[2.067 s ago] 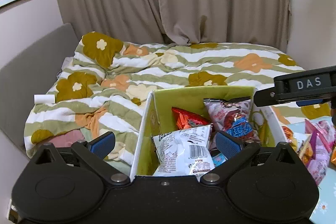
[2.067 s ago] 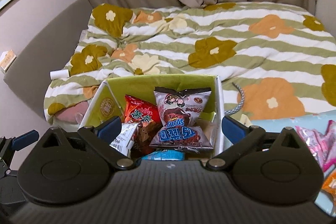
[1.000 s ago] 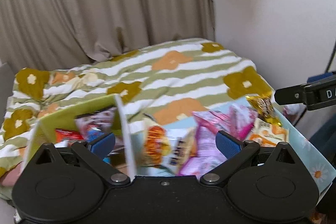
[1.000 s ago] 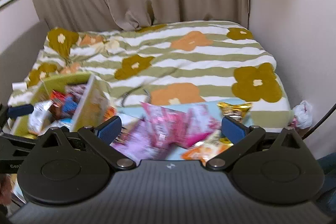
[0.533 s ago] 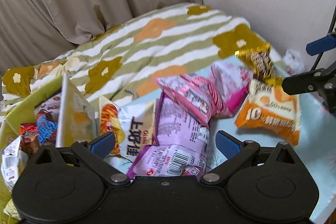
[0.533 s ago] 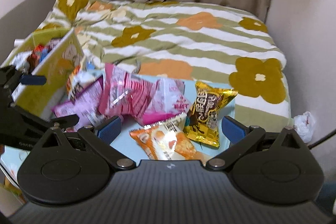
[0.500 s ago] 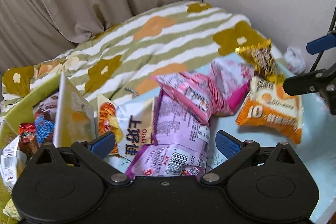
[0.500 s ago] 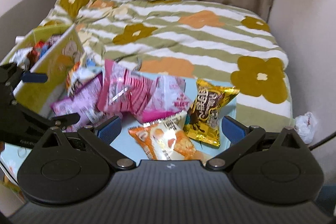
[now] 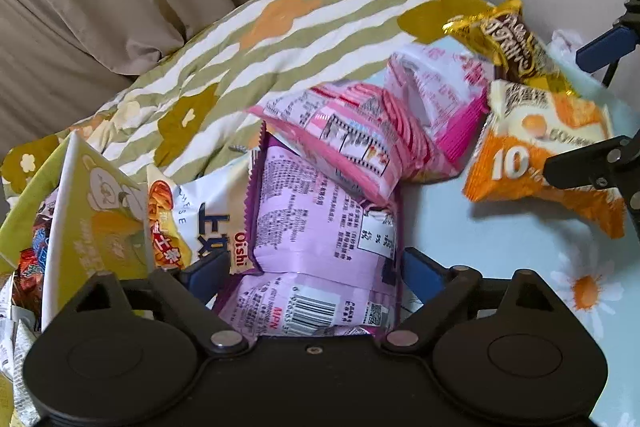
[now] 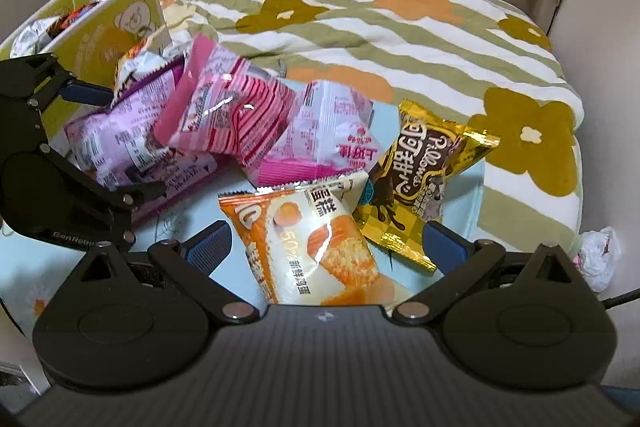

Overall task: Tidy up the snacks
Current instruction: 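Move both grippers back to the snack pile on the blue cloth, then grasp a lilac MPN bag with the left gripper while the right grasps an orange cake bag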

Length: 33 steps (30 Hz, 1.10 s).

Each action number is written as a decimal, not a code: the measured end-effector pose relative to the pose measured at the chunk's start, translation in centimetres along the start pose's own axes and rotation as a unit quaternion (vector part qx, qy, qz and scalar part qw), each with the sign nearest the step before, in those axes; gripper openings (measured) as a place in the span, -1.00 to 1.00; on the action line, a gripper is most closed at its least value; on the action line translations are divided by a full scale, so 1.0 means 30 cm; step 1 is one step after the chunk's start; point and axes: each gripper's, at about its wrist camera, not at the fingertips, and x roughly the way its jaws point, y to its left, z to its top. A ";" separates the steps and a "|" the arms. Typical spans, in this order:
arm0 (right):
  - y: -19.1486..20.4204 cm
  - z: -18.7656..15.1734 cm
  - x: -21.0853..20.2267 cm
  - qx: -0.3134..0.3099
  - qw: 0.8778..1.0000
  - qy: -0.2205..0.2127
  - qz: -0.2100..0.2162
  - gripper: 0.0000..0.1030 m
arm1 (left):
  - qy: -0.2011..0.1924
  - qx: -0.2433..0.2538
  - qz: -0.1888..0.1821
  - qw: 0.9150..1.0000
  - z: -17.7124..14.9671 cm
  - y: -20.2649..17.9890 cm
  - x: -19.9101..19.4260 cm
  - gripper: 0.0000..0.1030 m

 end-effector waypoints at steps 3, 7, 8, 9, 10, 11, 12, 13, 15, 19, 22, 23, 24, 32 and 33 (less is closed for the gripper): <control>-0.006 -0.006 0.024 -0.001 1.000 0.009 0.003 1.00 | 0.004 -0.001 -0.003 1.000 -0.007 0.001 0.011 0.72; -0.005 -0.012 0.046 -0.005 1.000 0.017 0.006 1.00 | 0.006 -0.006 -0.009 1.000 -0.009 0.005 0.007 0.58; -0.004 -0.014 0.049 -0.006 1.000 0.018 0.006 1.00 | 0.007 -0.007 -0.011 1.000 -0.010 0.005 0.005 0.56; -0.003 -0.015 0.053 -0.007 1.000 0.020 0.007 1.00 | 0.008 -0.008 -0.012 1.000 -0.013 0.007 0.000 0.53; -0.003 -0.017 0.056 -0.008 1.000 0.021 0.007 1.00 | 0.009 -0.010 -0.014 1.000 -0.015 0.008 -0.004 0.52; -0.002 -0.018 0.058 -0.009 1.000 0.022 0.007 1.00 | 0.010 -0.013 -0.017 1.000 -0.017 0.008 -0.009 0.51; -0.001 -0.019 0.060 -0.011 1.000 0.023 0.007 1.00 | 0.011 -0.015 -0.020 1.000 -0.021 0.008 -0.013 0.50; -0.001 -0.021 0.061 -0.014 1.000 0.024 0.007 1.00 | 0.013 -0.018 -0.022 1.000 -0.025 0.010 -0.020 0.50; 0.004 -0.024 0.062 -0.020 0.999 0.024 0.006 1.00 | 0.015 -0.021 -0.024 0.999 -0.031 0.005 -0.029 0.50; 0.009 -0.030 0.073 -0.029 0.999 0.028 0.006 1.00 | 0.019 -0.035 -0.025 0.999 -0.047 0.005 -0.057 0.50; 0.017 -0.032 0.082 -0.034 0.999 0.031 0.007 1.00 | 0.021 -0.046 -0.024 0.998 -0.059 0.008 -0.077 0.50; 0.019 -0.032 0.086 -0.036 0.999 0.032 0.007 1.00 | 0.022 -0.049 -0.023 0.998 -0.064 0.009 -0.084 0.50; 0.021 -0.033 0.089 -0.039 0.999 0.033 0.008 1.00 | 0.022 -0.052 -0.023 0.998 -0.067 0.010 -0.089 0.50; 0.044 -0.037 0.111 -0.054 0.998 0.037 0.003 0.90 | 0.022 -0.065 -0.016 0.998 -0.092 0.027 -0.123 0.50; 0.047 -0.038 0.112 -0.056 0.998 0.037 0.002 0.84 | 0.021 -0.066 -0.016 0.997 -0.094 0.029 -0.126 0.50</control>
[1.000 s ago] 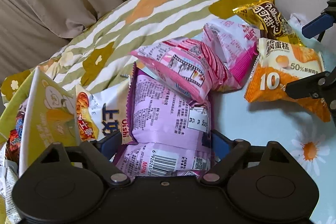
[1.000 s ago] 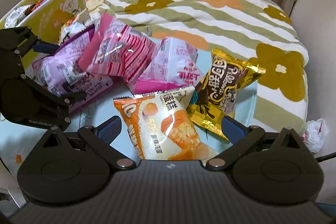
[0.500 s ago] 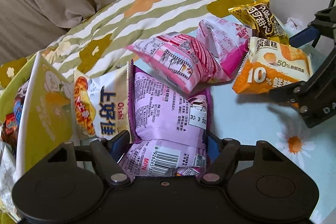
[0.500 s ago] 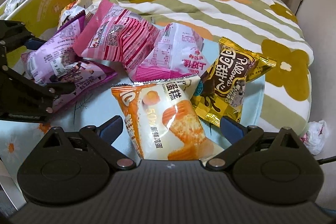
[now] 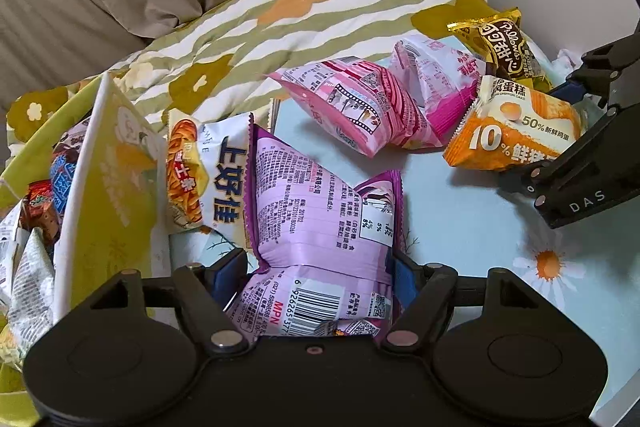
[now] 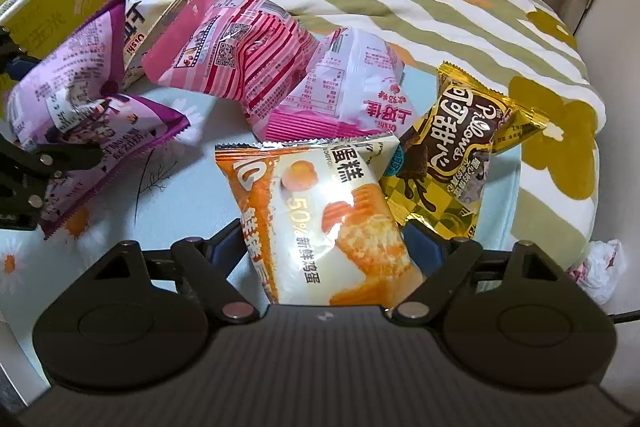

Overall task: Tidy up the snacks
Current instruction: 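Grasp a lilac MPN bag with the left gripper while the right grasps an orange cake bag, then carry the lilac bag and orange cake bag over the box with both grippers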

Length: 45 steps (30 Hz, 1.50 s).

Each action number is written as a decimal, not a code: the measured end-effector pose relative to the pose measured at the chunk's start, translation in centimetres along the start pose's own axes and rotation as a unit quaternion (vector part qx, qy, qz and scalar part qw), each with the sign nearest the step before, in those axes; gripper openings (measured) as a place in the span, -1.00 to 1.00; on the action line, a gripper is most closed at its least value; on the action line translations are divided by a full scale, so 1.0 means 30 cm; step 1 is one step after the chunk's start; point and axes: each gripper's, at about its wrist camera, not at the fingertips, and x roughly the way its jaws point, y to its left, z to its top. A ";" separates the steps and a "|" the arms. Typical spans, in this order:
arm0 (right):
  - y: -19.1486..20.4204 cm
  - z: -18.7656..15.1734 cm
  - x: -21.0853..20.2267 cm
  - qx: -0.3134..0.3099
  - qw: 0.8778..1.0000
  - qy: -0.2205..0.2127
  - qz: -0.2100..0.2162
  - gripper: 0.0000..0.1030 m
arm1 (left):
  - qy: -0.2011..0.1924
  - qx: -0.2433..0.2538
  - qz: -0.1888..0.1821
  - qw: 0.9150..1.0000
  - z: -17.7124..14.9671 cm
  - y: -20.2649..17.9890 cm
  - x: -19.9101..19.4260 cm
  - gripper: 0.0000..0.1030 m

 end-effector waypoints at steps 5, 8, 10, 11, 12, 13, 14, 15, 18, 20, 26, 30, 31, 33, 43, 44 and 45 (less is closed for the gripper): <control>0.012 -0.008 -0.004 -0.003 1.000 -0.001 0.001 0.72 | -0.002 -0.008 0.001 1.000 -0.013 0.006 -0.017 0.50; 0.028 -0.014 -0.008 -0.010 1.000 -0.003 -0.002 0.61 | -0.005 -0.010 0.003 1.000 -0.021 0.009 -0.029 0.50; 0.040 -0.018 -0.015 -0.013 1.000 -0.006 -0.006 0.58 | -0.007 -0.013 0.004 1.000 -0.025 0.009 -0.039 0.50; 0.043 -0.021 -0.018 -0.011 1.000 -0.006 -0.005 0.56 | -0.008 -0.014 0.004 1.000 -0.028 0.010 -0.047 0.50; 0.046 -0.024 -0.023 -0.007 1.000 -0.008 -0.004 0.55 | -0.010 -0.015 0.005 1.000 -0.029 0.010 -0.054 0.50; 0.047 -0.025 -0.030 -0.004 1.000 -0.009 -0.002 0.55 | -0.012 -0.016 0.006 1.000 -0.030 0.012 -0.061 0.50; 0.051 -0.026 -0.038 -0.002 1.000 -0.010 -0.001 0.54 | -0.015 -0.017 0.006 1.000 -0.030 0.013 -0.071 0.50; 0.057 -0.028 -0.048 -0.002 1.000 -0.012 -0.001 0.54 | -0.018 -0.018 0.007 1.000 -0.030 0.015 -0.080 0.50; 0.072 -0.026 -0.085 0.000 1.000 -0.019 -0.001 0.53 | -0.028 -0.022 0.010 0.999 -0.031 0.020 -0.114 0.50; 0.077 -0.022 -0.117 0.005 1.000 -0.026 0.002 0.53 | -0.037 -0.026 0.014 0.999 -0.032 0.021 -0.142 0.50; 0.106 0.012 -0.243 0.013 0.999 -0.051 0.006 0.53 | -0.069 -0.049 0.025 0.996 -0.038 0.051 -0.264 0.50; 0.144 0.055 -0.326 0.018 0.997 -0.070 0.012 0.53 | -0.091 -0.073 0.038 0.992 -0.051 0.099 -0.356 0.50; 0.154 0.069 -0.344 0.020 0.997 -0.074 0.016 0.53 | -0.096 -0.079 0.044 0.991 -0.056 0.117 -0.380 0.50; 0.180 0.101 -0.376 0.023 0.996 -0.082 0.026 0.53 | -0.106 -0.090 0.053 0.989 -0.063 0.151 -0.419 0.50; 0.403 0.302 -0.492 0.032 0.991 -0.124 0.048 0.53 | -0.146 -0.135 0.097 0.975 -0.104 0.444 -0.536 0.50; 0.427 0.325 -0.497 0.036 0.990 -0.129 0.050 0.53 | -0.147 -0.138 0.101 0.974 -0.109 0.480 -0.539 0.50; 0.448 0.346 -0.501 0.038 0.989 -0.133 0.051 0.53 | -0.147 -0.143 0.104 0.973 -0.115 0.518 -0.540 0.50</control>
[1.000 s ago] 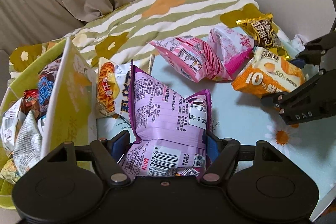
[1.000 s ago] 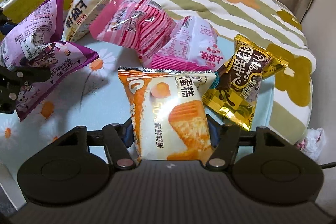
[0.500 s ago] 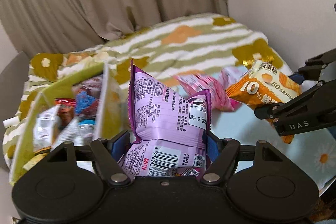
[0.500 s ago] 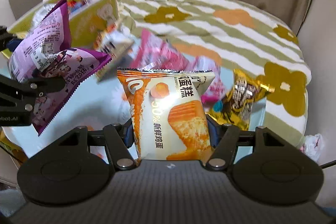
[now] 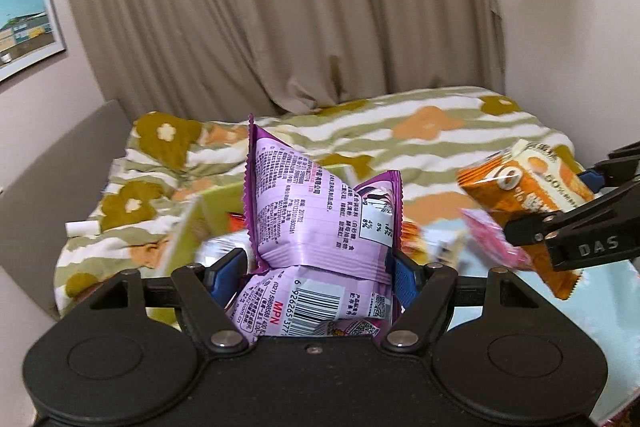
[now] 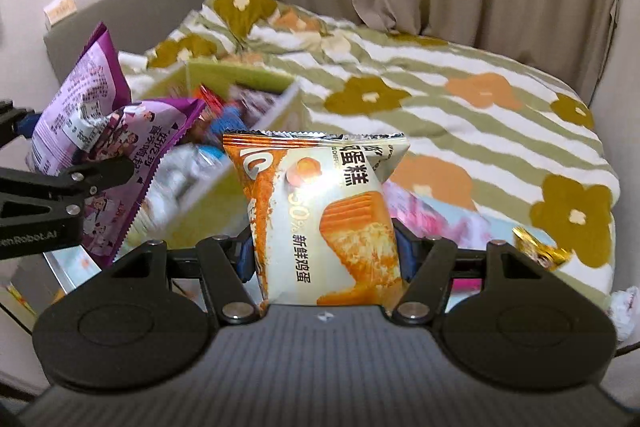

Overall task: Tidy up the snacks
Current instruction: 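Carry the lilac bag and orange cake bag over the box with both grippers, then open both grippers to drop the bags into the box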

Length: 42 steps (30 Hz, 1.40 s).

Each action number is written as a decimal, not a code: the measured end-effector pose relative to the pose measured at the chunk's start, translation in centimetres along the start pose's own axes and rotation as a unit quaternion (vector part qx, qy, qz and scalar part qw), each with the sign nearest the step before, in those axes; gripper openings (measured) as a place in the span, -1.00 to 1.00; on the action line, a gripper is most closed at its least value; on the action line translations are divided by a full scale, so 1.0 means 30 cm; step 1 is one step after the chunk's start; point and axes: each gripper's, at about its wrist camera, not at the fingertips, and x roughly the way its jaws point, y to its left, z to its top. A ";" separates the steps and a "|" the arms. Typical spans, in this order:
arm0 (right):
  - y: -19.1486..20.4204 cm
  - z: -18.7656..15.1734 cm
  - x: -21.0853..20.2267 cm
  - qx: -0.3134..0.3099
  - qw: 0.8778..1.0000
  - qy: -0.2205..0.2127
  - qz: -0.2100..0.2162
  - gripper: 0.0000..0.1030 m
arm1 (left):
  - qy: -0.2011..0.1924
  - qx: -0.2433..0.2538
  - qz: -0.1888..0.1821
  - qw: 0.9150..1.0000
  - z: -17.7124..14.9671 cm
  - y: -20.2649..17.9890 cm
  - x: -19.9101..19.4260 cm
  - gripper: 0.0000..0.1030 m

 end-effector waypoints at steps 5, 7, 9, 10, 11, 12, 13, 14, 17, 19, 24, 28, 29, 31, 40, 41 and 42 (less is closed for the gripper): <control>0.132 0.098 0.045 0.015 1.000 -0.012 -0.003 0.53 | 0.006 -0.012 0.004 1.000 0.015 0.173 0.053 0.51; 0.189 0.134 0.070 0.023 1.000 -0.013 -0.003 0.53 | 0.011 -0.014 0.001 1.000 0.012 0.231 0.073 0.51; 0.246 0.165 0.098 0.030 0.999 -0.014 -0.005 0.53 | 0.016 -0.019 -0.010 1.000 0.004 0.289 0.098 0.51; 0.269 0.177 0.113 0.033 0.999 -0.014 -0.005 0.53 | 0.019 -0.022 -0.018 0.999 -0.002 0.317 0.114 0.51; 0.294 0.190 0.129 0.036 0.999 -0.014 -0.006 0.53 | 0.023 -0.024 -0.024 0.999 -0.010 0.344 0.126 0.51; 0.316 0.200 0.143 0.040 0.999 -0.013 -0.007 0.53 | 0.027 -0.025 -0.031 0.999 -0.018 0.371 0.141 0.51; 0.341 0.211 0.159 0.044 0.999 -0.012 -0.009 0.53 | 0.031 -0.027 -0.040 0.998 -0.029 0.396 0.161 0.51; 0.361 0.218 0.175 0.048 0.999 -0.011 -0.012 0.53 | 0.034 -0.030 -0.048 0.998 -0.040 0.422 0.174 0.53; 0.413 0.233 0.224 0.065 0.998 -0.005 -0.021 0.53 | 0.041 -0.043 -0.080 0.995 -0.077 0.477 0.221 0.68; 0.441 0.236 0.254 0.081 0.996 0.000 -0.028 0.53 | 0.049 -0.044 -0.097 0.993 -0.105 0.497 0.253 0.94; 0.475 0.235 0.302 0.112 0.993 0.014 -0.047 0.53 | 0.056 -0.024 -0.115 0.992 -0.156 0.522 0.261 1.00; 0.489 0.238 0.325 0.124 0.990 0.025 -0.055 0.53 | 0.060 -0.039 -0.123 0.990 -0.167 0.555 0.262 1.00; 0.490 0.239 0.328 0.125 0.990 0.027 -0.057 0.53 | 0.059 -0.043 -0.125 0.990 -0.167 0.563 0.258 1.00; 0.489 0.247 0.339 0.130 0.990 0.028 -0.057 0.54 | 0.053 -0.051 -0.121 0.990 -0.159 0.580 0.250 1.00; 0.459 0.333 0.402 0.134 0.990 0.029 -0.042 0.56 | 0.033 -0.066 -0.103 0.992 -0.075 0.622 0.251 1.00; 0.457 0.343 0.415 0.134 0.990 0.030 -0.039 0.56 | 0.034 -0.066 -0.098 0.992 -0.071 0.624 0.258 1.00; 0.456 0.350 0.427 0.135 0.990 0.032 -0.035 0.58 | 0.035 -0.067 -0.094 0.993 -0.067 0.627 0.267 1.00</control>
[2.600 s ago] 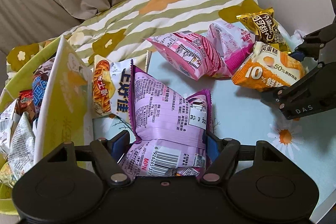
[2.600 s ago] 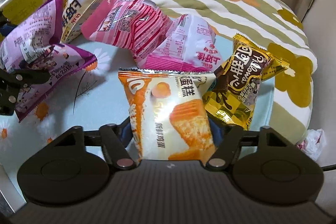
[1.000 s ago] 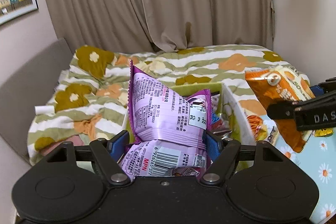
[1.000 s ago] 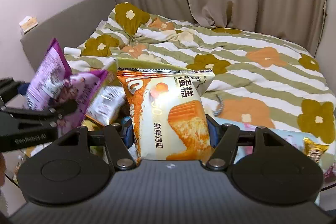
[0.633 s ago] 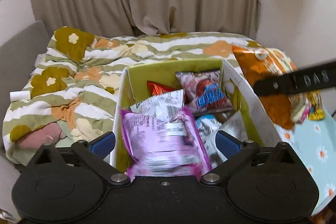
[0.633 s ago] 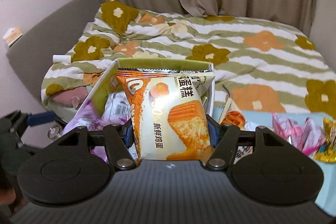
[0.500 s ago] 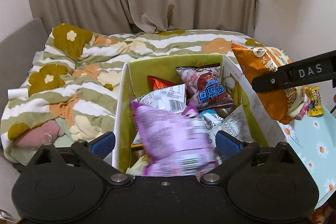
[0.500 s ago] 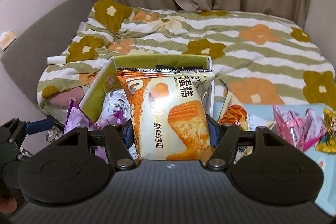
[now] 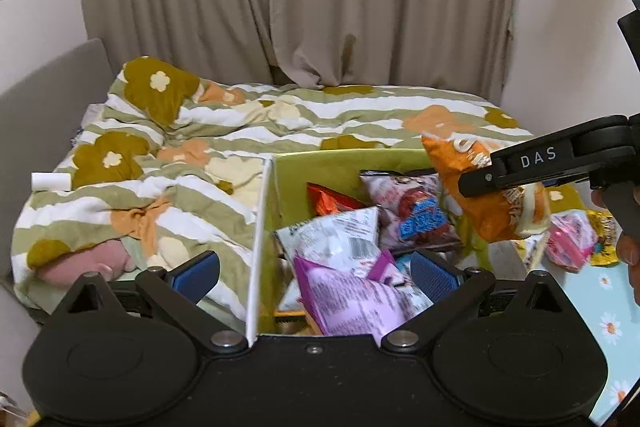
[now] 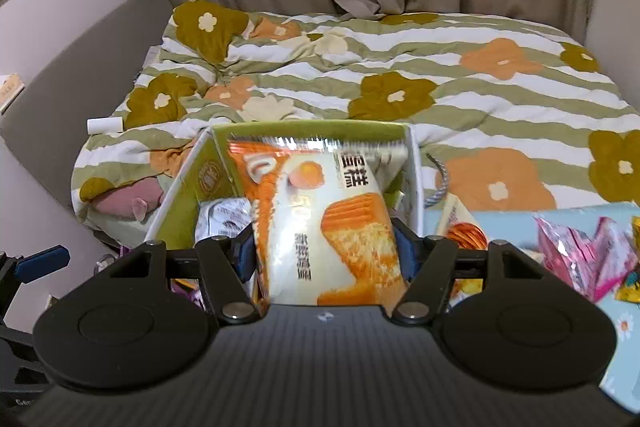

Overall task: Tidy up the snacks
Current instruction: 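Open both grippers to drop the bags into the box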

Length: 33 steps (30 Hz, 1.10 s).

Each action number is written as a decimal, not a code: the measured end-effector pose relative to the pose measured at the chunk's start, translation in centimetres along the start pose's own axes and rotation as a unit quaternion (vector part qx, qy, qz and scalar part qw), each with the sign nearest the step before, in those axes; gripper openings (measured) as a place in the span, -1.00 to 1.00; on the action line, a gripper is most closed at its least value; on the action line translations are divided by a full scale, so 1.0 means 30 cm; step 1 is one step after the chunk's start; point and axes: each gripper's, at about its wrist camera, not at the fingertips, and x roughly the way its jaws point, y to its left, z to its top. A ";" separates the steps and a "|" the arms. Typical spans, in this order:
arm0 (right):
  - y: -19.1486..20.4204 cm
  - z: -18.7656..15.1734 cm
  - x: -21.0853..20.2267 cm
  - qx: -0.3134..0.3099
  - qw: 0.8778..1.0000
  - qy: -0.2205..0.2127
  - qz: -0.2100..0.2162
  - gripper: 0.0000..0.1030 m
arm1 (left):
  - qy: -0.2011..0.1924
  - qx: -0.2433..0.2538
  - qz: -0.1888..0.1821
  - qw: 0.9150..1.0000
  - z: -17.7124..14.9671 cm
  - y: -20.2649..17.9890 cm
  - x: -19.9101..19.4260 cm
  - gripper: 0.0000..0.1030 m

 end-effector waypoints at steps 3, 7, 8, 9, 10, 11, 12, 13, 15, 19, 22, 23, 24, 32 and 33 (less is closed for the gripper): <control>0.006 0.015 0.039 0.002 1.000 0.000 0.013 0.61 | 0.002 -0.010 0.005 1.000 0.011 0.009 0.018 1.00; -0.009 0.011 0.069 0.027 0.999 -0.005 0.032 1.00 | 0.012 -0.004 0.011 1.000 0.006 0.007 0.036 1.00; -0.015 0.006 0.070 0.031 0.999 -0.005 0.036 1.00 | 0.013 -0.003 0.013 1.000 0.005 0.006 0.039 1.00; -0.020 0.000 0.071 0.034 0.999 -0.004 0.037 1.00 | 0.014 -0.004 0.014 1.000 0.003 0.005 0.040 1.00; -0.025 -0.008 0.070 0.035 0.999 -0.003 0.037 1.00 | 0.016 -0.005 0.014 1.000 0.002 0.005 0.041 1.00; -0.027 -0.015 0.068 0.034 0.999 -0.005 0.035 1.00 | 0.017 -0.007 0.014 1.000 0.000 0.004 0.039 1.00; -0.029 -0.022 0.066 0.033 0.999 -0.007 0.030 1.00 | 0.017 -0.008 0.014 1.000 -0.003 0.004 0.038 1.00; -0.031 -0.028 0.062 0.031 0.999 -0.008 0.026 1.00 | 0.018 -0.009 0.015 1.000 -0.004 0.003 0.035 1.00; -0.031 -0.038 0.050 0.027 0.999 -0.015 0.020 1.00 | 0.017 -0.007 0.015 1.000 -0.005 0.004 0.031 1.00; -0.029 -0.051 0.009 0.023 0.999 -0.028 0.021 1.00 | 0.008 -0.003 0.018 1.000 -0.007 -0.004 0.002 1.00; -0.030 -0.060 -0.028 0.020 0.999 -0.036 0.018 1.00 | -0.003 -0.001 0.019 1.000 -0.006 -0.012 -0.031 1.00; -0.031 -0.063 -0.043 0.020 0.999 -0.039 0.018 1.00 | -0.007 0.000 0.019 1.000 -0.004 -0.015 -0.043 1.00; -0.031 -0.065 -0.058 0.021 0.999 -0.042 0.020 1.00 | -0.011 0.001 0.018 1.000 -0.004 -0.018 -0.054 1.00; -0.033 -0.114 -0.215 0.023 0.998 -0.062 0.002 1.00 | -0.028 0.015 0.000 1.000 -0.003 -0.068 -0.140 1.00; -0.039 -0.122 -0.234 0.025 0.997 -0.066 -0.001 1.00 | -0.030 0.018 -0.005 0.999 -0.003 -0.076 -0.149 1.00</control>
